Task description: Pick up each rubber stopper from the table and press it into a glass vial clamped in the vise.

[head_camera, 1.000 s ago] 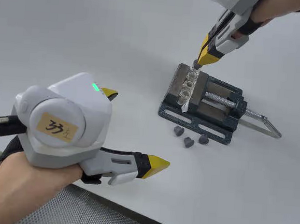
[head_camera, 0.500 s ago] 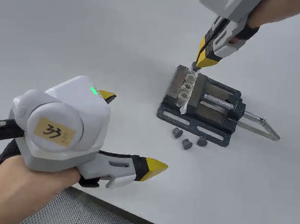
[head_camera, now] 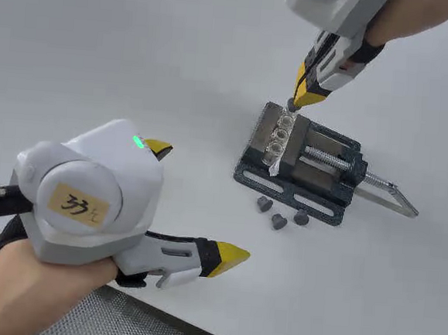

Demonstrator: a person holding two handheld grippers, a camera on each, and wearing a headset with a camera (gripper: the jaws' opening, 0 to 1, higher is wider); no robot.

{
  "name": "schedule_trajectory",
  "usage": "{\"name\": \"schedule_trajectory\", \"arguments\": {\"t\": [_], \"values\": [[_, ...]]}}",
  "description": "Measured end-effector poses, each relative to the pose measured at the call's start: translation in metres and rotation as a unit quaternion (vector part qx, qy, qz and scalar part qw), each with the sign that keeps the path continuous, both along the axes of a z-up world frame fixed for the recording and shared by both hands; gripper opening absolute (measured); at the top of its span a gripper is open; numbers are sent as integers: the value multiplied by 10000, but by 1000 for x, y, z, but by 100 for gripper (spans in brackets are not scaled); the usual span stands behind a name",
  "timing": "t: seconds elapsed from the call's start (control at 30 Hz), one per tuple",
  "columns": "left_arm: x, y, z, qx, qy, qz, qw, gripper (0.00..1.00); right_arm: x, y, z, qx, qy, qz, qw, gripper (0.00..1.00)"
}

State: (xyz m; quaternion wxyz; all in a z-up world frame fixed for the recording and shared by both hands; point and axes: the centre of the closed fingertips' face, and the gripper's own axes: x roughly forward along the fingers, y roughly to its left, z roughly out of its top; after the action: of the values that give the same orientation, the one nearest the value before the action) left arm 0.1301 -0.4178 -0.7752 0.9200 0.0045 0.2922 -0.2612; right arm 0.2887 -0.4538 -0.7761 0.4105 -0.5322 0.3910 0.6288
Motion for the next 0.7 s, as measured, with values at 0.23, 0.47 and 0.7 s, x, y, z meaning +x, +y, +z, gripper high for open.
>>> {"name": "schedule_trajectory", "arguments": {"t": [0.23, 0.47, 0.7], "values": [[0, 0, -1, 11, 19, 10, 10000, 91, -5, -3, 1, -3, -29, -47, 10000, 0], [1, 1, -2, -24, 18, 38, 10000, 91, -17, -6, 5, -59, -59, 22, 10000, 0], [1, 1, -3, -23, 26, 38, 10000, 91, -22, -7, 8, -100, -42, -87, 9999, 0]]}}
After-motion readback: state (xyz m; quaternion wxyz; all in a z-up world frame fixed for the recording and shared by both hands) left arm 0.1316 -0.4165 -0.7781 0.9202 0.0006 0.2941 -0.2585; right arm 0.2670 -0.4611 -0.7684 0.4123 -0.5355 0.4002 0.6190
